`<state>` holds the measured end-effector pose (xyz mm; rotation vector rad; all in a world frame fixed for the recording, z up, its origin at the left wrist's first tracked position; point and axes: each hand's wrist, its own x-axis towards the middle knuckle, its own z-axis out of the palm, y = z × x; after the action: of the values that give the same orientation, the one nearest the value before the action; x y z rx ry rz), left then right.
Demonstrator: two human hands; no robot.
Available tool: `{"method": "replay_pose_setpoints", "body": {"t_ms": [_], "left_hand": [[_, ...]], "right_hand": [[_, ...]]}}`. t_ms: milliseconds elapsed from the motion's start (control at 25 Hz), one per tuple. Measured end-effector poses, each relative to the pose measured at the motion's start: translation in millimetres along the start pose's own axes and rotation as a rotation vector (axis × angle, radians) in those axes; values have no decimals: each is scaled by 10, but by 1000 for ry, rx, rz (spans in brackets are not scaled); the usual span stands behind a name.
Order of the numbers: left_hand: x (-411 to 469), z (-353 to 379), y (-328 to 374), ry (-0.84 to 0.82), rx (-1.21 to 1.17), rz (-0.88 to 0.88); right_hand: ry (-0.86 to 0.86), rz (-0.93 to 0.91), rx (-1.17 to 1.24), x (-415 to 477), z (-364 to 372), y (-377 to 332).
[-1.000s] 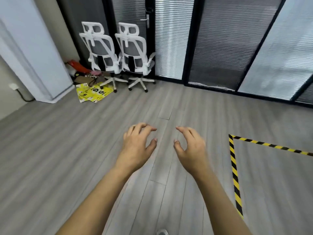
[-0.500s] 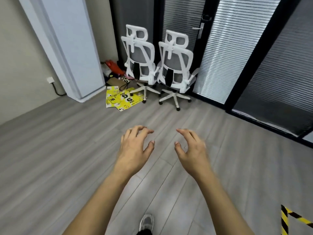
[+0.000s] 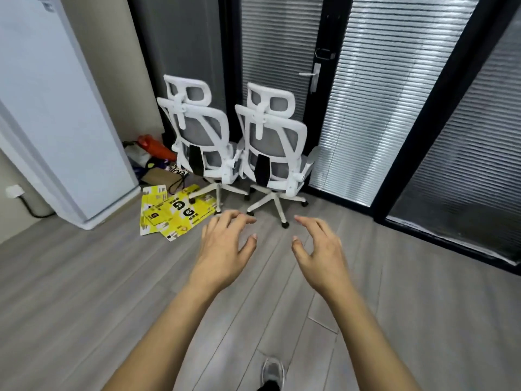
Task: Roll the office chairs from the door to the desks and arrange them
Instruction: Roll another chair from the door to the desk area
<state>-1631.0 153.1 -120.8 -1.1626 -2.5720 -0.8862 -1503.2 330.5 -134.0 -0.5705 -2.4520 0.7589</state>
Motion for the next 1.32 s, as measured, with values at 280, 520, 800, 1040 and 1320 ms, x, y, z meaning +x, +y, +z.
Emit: {"method": "replay_pose_setpoints", "body": {"t_ms": [280, 520, 800, 1040, 1320], "left_hand": [[2437, 657, -862, -6, 24, -22], [4204, 1110, -1794, -30, 17, -9], [6217, 1772, -2797, -145, -9, 92], [7505, 2360, -3390, -303, 2, 118], [8443, 3008, -3983, -369, 50, 109]], "right_hand": [[7, -27, 69, 2757, 783, 666], [60, -19, 64, 4580, 1401, 951], [123, 112, -3, 6260, 2044, 1397], [158, 228, -27, 7289, 2538, 1968], [27, 302, -235, 8161, 3111, 2633]]}}
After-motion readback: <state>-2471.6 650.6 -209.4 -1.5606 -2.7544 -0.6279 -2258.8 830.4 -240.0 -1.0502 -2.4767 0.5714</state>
